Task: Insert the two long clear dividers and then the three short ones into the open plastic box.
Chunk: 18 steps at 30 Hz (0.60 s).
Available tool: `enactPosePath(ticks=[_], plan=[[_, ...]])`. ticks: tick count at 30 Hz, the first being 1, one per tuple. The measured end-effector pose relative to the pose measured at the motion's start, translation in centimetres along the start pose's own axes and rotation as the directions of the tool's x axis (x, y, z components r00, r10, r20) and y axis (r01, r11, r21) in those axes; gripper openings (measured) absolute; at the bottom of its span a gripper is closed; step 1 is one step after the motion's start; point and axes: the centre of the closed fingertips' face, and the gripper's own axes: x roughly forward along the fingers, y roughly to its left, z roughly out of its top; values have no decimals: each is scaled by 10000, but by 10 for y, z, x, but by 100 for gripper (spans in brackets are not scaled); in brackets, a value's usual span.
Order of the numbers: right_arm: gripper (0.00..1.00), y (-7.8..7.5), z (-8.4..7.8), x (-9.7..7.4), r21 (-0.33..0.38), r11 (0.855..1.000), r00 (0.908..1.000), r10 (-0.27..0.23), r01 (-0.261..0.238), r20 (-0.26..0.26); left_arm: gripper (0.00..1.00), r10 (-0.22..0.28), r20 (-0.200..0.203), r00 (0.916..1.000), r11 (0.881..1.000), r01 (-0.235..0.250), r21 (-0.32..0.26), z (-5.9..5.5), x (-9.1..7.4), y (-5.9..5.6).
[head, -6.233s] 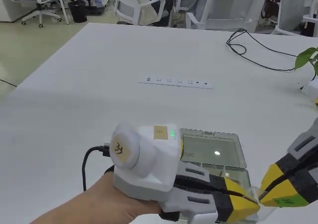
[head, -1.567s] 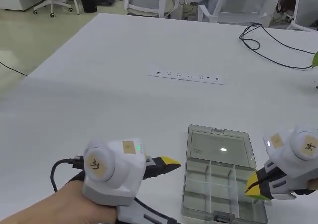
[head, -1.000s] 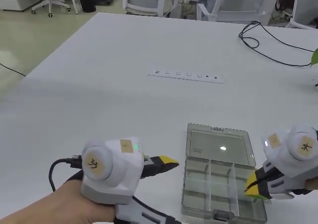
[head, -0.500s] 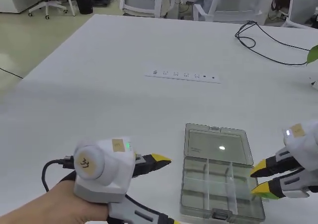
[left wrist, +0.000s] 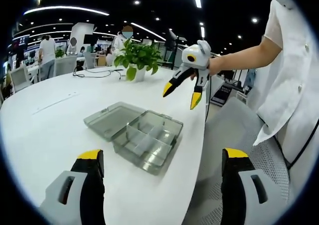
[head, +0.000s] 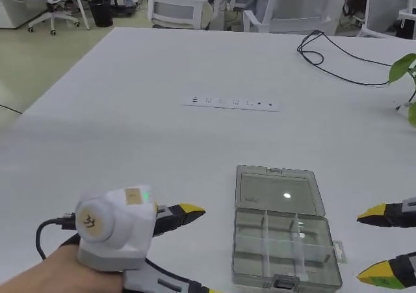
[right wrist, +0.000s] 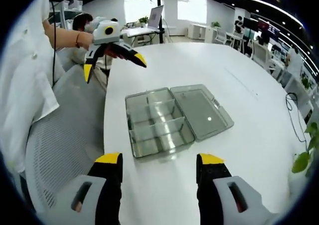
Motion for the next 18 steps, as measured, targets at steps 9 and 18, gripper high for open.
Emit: enactPosePath(ticks=[9, 18], plan=[[80, 14, -9, -13, 636, 9974, 9972, -385, 344, 648, 100, 248, -178, 9995, 9997, -247, 53, -8, -7, 9], [94, 21, -23, -17, 1215, 9910, 9943, -661, 556, 841, 100, 382, -430, 9983, 9991, -375, 171, -15, -12, 10]])
